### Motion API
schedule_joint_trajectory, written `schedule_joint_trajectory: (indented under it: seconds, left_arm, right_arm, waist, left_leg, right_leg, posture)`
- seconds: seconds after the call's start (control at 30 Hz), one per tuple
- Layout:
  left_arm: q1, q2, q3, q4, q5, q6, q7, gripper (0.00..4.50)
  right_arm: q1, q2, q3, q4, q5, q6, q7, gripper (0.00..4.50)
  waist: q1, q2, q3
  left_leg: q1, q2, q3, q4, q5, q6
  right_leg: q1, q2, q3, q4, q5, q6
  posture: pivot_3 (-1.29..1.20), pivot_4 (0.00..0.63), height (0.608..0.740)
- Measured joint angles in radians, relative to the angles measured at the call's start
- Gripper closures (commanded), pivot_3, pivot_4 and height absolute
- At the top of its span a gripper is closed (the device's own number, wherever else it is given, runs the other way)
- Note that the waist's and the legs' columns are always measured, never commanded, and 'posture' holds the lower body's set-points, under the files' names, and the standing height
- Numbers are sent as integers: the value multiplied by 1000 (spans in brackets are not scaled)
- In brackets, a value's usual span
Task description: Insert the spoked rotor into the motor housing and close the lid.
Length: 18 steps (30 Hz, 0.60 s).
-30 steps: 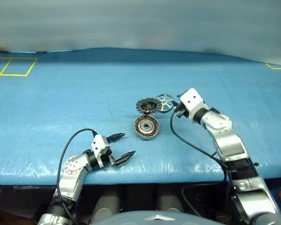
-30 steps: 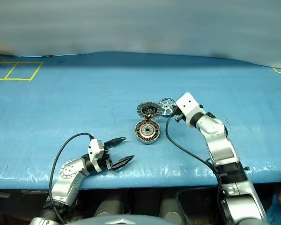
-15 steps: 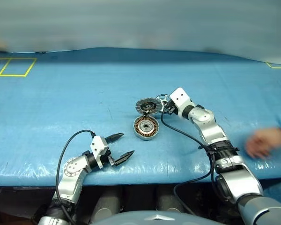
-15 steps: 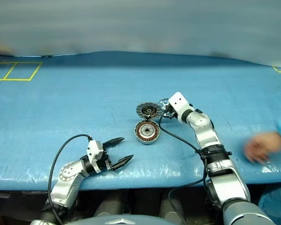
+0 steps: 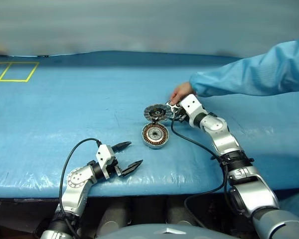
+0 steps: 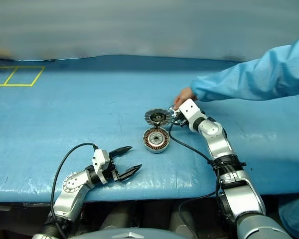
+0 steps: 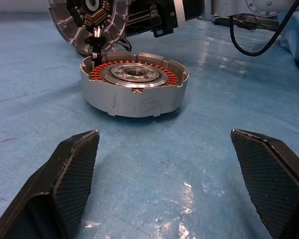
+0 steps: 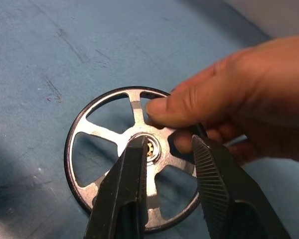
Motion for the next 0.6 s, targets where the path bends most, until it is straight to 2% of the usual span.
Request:
schedule_joint_trajectory:
  seconds: [0.6]
  left_arm:
    - [-3, 4, -2, 0, 1, 0, 2, 0]
  right_arm:
    - [24, 8, 5, 34, -5, 5, 6, 3000]
  waist:
    - [-2, 3, 2]
  left_leg:
    - [-1, 0, 0, 0, 0, 0]
  right_leg:
    - [-1, 0, 0, 0, 0, 1]
  posture:
    - [0, 150, 740]
